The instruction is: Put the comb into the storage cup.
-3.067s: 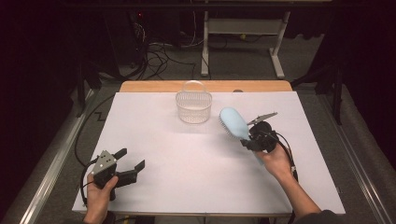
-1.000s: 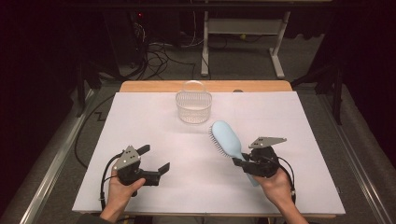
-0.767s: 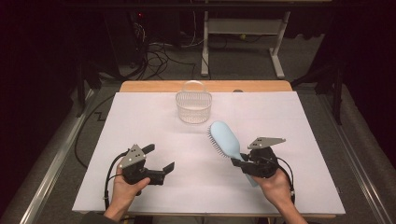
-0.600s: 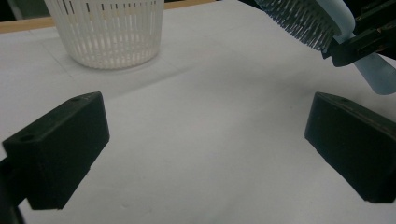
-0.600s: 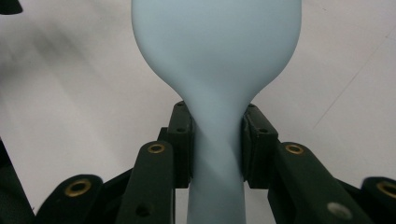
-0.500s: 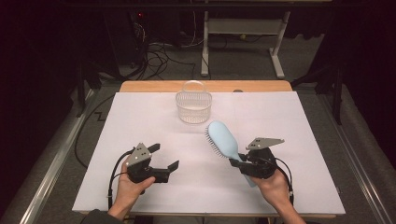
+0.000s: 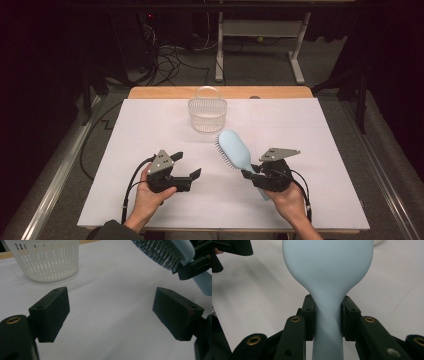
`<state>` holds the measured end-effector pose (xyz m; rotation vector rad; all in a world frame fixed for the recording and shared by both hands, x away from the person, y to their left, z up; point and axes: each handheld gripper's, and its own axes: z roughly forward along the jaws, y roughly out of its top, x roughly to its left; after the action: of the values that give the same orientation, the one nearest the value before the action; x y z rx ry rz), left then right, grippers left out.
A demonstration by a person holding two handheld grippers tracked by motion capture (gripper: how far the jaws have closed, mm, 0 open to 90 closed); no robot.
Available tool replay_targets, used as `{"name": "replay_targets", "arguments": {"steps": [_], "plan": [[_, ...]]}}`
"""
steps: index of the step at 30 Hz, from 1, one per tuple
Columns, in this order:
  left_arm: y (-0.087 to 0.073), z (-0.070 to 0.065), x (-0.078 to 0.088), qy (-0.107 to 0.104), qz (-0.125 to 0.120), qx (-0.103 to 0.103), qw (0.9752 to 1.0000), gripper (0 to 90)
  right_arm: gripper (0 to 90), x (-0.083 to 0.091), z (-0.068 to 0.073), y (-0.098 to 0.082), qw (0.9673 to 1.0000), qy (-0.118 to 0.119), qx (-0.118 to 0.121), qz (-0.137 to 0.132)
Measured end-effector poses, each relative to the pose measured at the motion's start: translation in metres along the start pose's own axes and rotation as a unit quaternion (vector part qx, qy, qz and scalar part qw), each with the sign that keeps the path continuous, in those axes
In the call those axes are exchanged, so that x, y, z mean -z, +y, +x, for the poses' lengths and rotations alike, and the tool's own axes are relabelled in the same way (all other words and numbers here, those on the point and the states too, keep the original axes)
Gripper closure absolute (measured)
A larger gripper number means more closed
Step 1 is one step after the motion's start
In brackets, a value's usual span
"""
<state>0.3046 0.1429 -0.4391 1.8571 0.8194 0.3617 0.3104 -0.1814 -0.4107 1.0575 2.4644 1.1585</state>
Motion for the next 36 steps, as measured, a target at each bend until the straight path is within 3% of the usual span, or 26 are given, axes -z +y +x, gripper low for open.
{"name": "replay_targets", "arguments": {"steps": [9,27,36], "plan": [[0.006,-0.01,-0.015,-0.02,0.006,-0.006,0.9998,15.5,70.5,-0.004,0.007,0.004,0.9999,0.009,0.008,-0.008],[0.017,-0.021,-0.026,-0.054,-0.007,-0.011,0.9985,15.6,70.5,-0.016,0.02,0.011,0.9994,0.023,0.023,-0.01],[0.021,-0.021,-0.027,-0.071,-0.013,0.003,0.9974,15.3,70.5,-0.021,0.024,0.013,0.9994,0.025,0.024,-0.01]]}}
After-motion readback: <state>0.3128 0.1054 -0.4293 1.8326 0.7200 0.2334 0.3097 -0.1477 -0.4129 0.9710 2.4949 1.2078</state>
